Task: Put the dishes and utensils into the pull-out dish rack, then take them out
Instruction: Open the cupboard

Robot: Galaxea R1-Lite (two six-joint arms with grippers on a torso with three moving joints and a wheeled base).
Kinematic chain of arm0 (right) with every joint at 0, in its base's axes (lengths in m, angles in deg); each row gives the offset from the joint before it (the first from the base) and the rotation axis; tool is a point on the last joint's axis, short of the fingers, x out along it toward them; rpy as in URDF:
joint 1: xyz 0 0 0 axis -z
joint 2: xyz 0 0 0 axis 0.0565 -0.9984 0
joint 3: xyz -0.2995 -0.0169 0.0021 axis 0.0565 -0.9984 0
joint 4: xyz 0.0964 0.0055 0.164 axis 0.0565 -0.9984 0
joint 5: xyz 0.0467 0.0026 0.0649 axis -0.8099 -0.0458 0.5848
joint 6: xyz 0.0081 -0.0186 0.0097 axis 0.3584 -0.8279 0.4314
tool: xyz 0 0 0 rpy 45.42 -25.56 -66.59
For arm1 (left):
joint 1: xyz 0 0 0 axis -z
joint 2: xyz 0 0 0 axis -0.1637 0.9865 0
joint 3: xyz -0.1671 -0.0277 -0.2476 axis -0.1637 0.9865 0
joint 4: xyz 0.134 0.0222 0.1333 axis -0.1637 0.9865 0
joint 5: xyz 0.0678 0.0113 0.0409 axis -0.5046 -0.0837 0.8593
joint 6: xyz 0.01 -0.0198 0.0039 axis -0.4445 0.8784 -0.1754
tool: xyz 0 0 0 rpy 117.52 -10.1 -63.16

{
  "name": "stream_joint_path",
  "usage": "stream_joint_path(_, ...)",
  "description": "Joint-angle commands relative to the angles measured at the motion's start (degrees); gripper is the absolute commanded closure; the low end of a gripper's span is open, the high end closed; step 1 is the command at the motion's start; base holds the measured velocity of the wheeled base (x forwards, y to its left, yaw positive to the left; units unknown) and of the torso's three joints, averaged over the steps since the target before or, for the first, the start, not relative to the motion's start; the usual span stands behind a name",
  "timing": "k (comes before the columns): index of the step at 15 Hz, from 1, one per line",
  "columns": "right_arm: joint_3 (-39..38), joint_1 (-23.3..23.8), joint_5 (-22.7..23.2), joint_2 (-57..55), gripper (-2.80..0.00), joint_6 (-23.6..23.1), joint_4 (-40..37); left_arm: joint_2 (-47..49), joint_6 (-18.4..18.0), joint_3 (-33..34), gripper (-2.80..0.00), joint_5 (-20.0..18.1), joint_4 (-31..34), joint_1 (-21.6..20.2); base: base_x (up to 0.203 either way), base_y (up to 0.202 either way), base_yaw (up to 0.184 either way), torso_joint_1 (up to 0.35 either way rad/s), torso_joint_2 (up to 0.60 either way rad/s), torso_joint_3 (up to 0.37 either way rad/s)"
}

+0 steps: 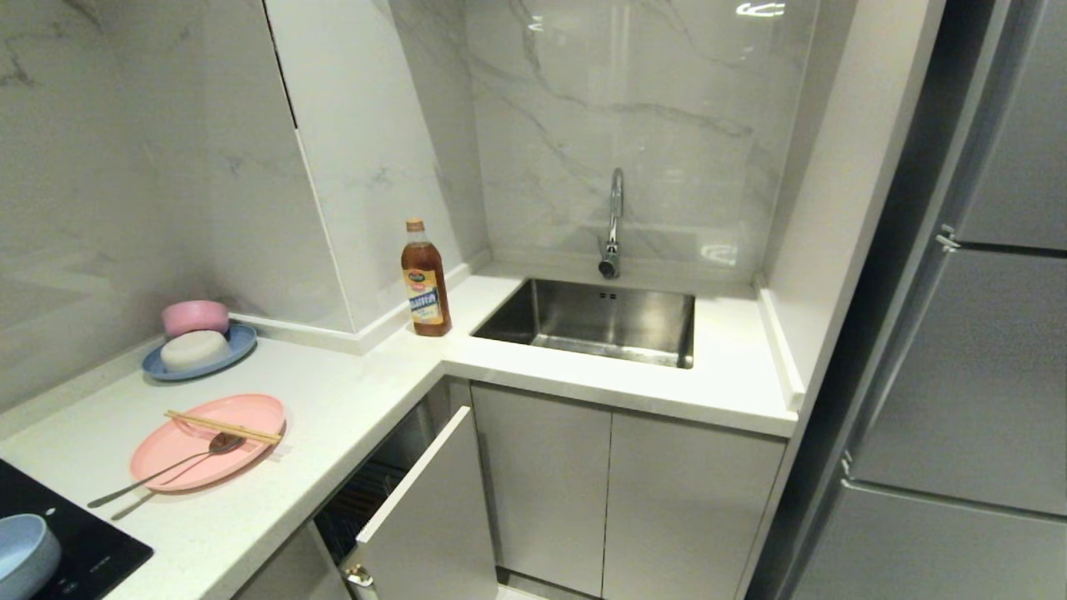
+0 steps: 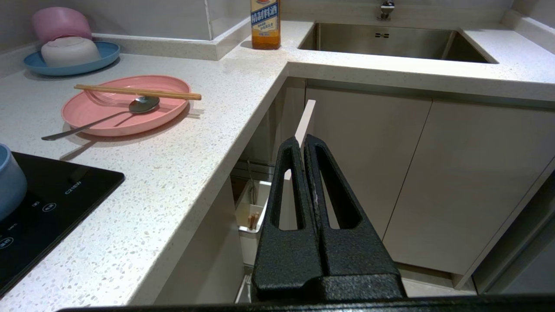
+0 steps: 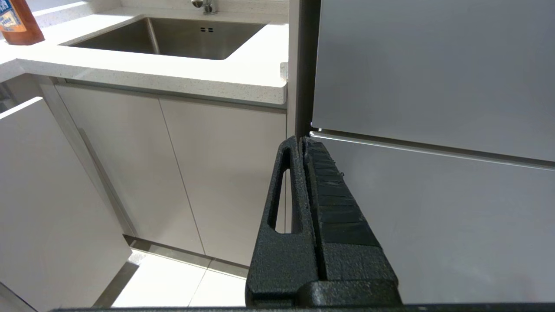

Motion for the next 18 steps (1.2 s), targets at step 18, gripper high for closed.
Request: stream_joint_path(18,-0.17,0.00,0.01,-0.05,0.00,0.00,-0.02,-0.11,0.02,0.09,0.00,0.01,-0.01,-0.01,0.000,0.000,0.000,0.000,0.00,0.000)
